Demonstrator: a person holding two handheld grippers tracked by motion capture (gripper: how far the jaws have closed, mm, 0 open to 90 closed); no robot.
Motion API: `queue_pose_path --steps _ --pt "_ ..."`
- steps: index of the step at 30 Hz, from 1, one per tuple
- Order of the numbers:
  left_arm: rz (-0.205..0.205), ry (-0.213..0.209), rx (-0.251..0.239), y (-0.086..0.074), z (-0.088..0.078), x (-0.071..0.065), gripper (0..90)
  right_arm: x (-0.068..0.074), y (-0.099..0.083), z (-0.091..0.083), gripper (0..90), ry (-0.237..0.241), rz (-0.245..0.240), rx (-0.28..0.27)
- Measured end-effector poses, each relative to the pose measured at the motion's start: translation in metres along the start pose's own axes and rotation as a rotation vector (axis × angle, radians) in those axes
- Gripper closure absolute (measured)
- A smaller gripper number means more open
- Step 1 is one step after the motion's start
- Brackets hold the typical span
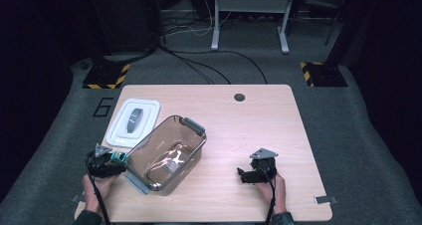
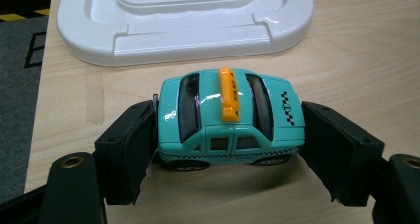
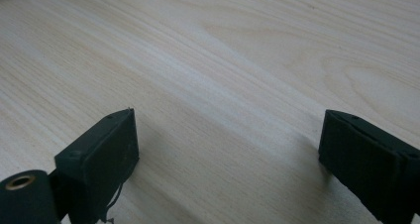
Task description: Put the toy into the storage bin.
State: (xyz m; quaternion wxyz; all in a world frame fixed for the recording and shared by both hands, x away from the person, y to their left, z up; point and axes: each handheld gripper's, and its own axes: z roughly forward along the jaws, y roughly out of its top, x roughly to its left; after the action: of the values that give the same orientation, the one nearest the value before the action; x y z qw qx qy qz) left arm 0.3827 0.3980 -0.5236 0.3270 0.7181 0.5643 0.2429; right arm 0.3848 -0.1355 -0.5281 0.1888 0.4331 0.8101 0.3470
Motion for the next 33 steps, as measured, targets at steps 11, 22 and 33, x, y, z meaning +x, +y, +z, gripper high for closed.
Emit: queue_pose_path --steps 11,22,33 --pt "-0.001 -0.015 -0.002 0.005 -0.012 0.006 24.4 0.0 0.0 0.0 7.6 0.001 0.001 0.0" --pt "0.002 -0.04 -0.027 0.029 -0.035 0.016 24.4 0.0 0.0 0.0 7.6 0.001 0.001 0.001" --pt "0.035 -0.046 -0.05 0.053 -0.049 0.016 24.4 0.0 0.0 0.0 7.6 0.0 0.001 0.0"
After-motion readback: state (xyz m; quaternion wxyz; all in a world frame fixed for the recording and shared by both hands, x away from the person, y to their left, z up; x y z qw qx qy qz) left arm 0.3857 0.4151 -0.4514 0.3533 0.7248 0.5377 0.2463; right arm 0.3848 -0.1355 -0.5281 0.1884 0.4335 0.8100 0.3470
